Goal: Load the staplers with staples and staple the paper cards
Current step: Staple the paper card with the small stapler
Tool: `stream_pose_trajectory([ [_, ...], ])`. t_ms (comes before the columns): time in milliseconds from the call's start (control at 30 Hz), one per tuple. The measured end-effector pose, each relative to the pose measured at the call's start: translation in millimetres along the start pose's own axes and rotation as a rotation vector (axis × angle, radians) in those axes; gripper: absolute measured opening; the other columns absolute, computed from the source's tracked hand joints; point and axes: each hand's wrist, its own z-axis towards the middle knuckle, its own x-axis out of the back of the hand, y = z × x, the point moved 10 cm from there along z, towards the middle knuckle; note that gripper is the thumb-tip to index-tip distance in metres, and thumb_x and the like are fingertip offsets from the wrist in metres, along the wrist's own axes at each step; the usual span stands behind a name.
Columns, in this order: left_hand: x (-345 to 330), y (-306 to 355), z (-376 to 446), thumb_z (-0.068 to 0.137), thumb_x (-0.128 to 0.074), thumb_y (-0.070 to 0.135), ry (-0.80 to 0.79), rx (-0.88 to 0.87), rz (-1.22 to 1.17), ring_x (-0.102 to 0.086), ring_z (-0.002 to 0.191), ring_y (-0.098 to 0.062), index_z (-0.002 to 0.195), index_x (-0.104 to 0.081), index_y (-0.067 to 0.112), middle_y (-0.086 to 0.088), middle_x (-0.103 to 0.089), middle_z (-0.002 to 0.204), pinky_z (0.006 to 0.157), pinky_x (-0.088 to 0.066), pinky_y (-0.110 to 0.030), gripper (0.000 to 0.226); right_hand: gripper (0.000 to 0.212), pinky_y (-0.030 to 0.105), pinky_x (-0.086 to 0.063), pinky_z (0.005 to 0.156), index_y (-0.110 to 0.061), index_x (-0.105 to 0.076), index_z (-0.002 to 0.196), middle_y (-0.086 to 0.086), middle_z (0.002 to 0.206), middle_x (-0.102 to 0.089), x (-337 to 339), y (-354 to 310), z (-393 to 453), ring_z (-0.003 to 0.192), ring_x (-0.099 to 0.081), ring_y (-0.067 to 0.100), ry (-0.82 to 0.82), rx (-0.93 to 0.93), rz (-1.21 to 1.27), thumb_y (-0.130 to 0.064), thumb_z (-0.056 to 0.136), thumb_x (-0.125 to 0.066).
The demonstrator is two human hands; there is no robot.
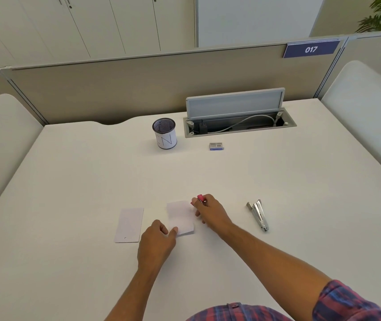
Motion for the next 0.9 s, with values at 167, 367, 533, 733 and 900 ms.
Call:
stream_pose_trajectory([
  [167, 10, 29, -10, 0.090, -0.068, 0.045, 0.069, -0.193, -0.067, -0.060, 0.078, -0.007, 0.096, -0.057, 0.029, 0.010, -0.061, 0.089, 0.066, -0.051, -0.026, 0.020, 0.028, 0.028, -0.050, 0.064, -0.022, -0.067, 0.102, -0.012, 0.100, -0.076, 12, -13, -20, 0.066, -0.062, 0.009, 0.033, 0.105, 0.115, -0.048, 0.100, -0.056],
  [367, -1, 80, -33, 0.099, -0.064, 0.030, -0.166, -0.207, -0.608, -0.076, 0.081, -0.012, 0.111, -0.070, 0.022, 0.008, -0.077, 0.097, 0.069, -0.056, -0.022, 0.016, 0.015, 0.027, -0.053, 0.066, -0.025, -0.082, 0.100, 0.000, 0.098, -0.070, 17, -39, -52, 0.075, -0.066, 0.012, -0.027, 0.241, 0.352, -0.036, 0.096, -0.072],
  [533, -5, 89, -40, 0.100, -0.061, 0.029, -0.215, -0.130, -0.858, -0.077, 0.087, -0.023, 0.105, -0.074, 0.012, -0.007, -0.079, 0.092, 0.079, -0.061, -0.035, 0.022, 0.020, 0.027, -0.052, 0.068, -0.029, -0.080, 0.114, -0.003, 0.096, -0.068, 23, -46, -65, 0.086, -0.067, 0.009, -0.036, 0.282, 0.408, -0.034, 0.096, -0.071],
  [733, -14, 101, -52, 0.100, -0.060, 0.026, -0.307, -0.135, -0.965, -0.077, 0.092, -0.030, 0.108, -0.065, 0.004, -0.012, -0.078, 0.099, 0.089, -0.058, -0.041, 0.024, 0.023, 0.024, -0.057, 0.082, -0.018, -0.076, 0.119, -0.004, 0.121, -0.072, 28, -48, -74, 0.107, -0.073, 0.016, -0.059, 0.266, 0.494, -0.027, 0.100, -0.066],
  [900, -16, 113, -64, 0.105, -0.053, 0.026, -0.283, -0.132, -1.005, -0.077, 0.092, -0.025, 0.113, -0.065, 0.013, -0.006, -0.079, 0.099, 0.086, -0.060, -0.033, 0.020, 0.019, 0.031, -0.060, 0.085, -0.005, -0.075, 0.113, 0.009, 0.111, -0.078, 33, -55, -78, 0.104, -0.075, 0.028, -0.070, 0.307, 0.559, -0.017, 0.101, -0.065],
])
